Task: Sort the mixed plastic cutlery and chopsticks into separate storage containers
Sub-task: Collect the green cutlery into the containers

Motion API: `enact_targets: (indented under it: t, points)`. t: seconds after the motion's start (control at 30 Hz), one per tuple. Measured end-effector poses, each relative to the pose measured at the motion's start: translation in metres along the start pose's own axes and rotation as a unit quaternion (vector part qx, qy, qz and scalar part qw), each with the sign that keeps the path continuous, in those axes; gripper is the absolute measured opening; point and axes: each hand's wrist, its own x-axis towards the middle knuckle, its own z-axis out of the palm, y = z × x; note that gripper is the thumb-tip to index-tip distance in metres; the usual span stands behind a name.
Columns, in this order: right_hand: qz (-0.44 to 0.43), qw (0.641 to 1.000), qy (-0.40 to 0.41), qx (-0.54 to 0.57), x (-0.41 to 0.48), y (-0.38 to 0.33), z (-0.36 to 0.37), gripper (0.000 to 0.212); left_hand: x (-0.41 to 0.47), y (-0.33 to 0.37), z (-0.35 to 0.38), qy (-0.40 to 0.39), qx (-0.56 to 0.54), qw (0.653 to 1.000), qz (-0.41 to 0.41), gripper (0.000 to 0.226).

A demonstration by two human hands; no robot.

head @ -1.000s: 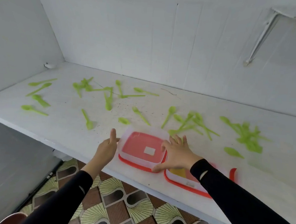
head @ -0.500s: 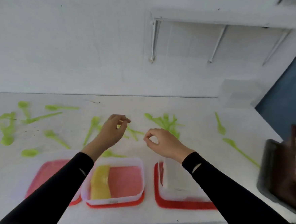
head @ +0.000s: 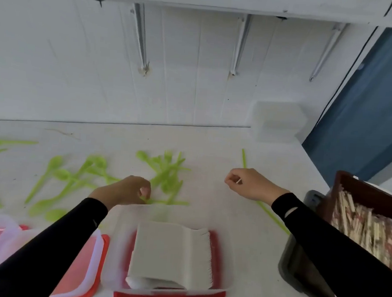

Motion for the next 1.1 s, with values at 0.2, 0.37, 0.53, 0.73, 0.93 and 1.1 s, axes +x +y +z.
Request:
enact_targets:
  t: [0.2,0.37,0.53,0.73,0.93,1.1]
  points:
    - [-0.048,0.997,-0.051,-0.016,0.032,-0.001,0.01,0.017,0.002,0.003,-0.007,0.13,-0.075,0.989,0.005,0.045]
    - [-0.126,0.989,-0.065,-0.047,0.063,-0.028,0.028,0.021,-0.008,0.011,-0.04,0.221,-0.156,0.962,-0.024,0.034]
    - [-0.184,0.979,-0.044,-0.079,0.095,-0.051,0.05,0.036,-0.014,0.006,-0.079,0.318,-0.354,0.877,-0.06,0.011]
    - [-0.239,0.951,-0.041,-0.192,0.125,-0.052,0.079,0.05,0.016,0.0,-0.089,0.381,-0.543,0.738,-0.124,0.015]
    - [-0.285,0.942,0.032,-0.175,0.128,-0.031,0.075,0.032,0.079,-0.018,-0.059,0.267,-0.191,0.898,-0.292,0.027]
    - [-0.255,0.963,0.051,-0.071,0.121,-0.019,0.044,0.023,0.106,-0.021,-0.04,0.209,-0.121,0.916,-0.321,0.067]
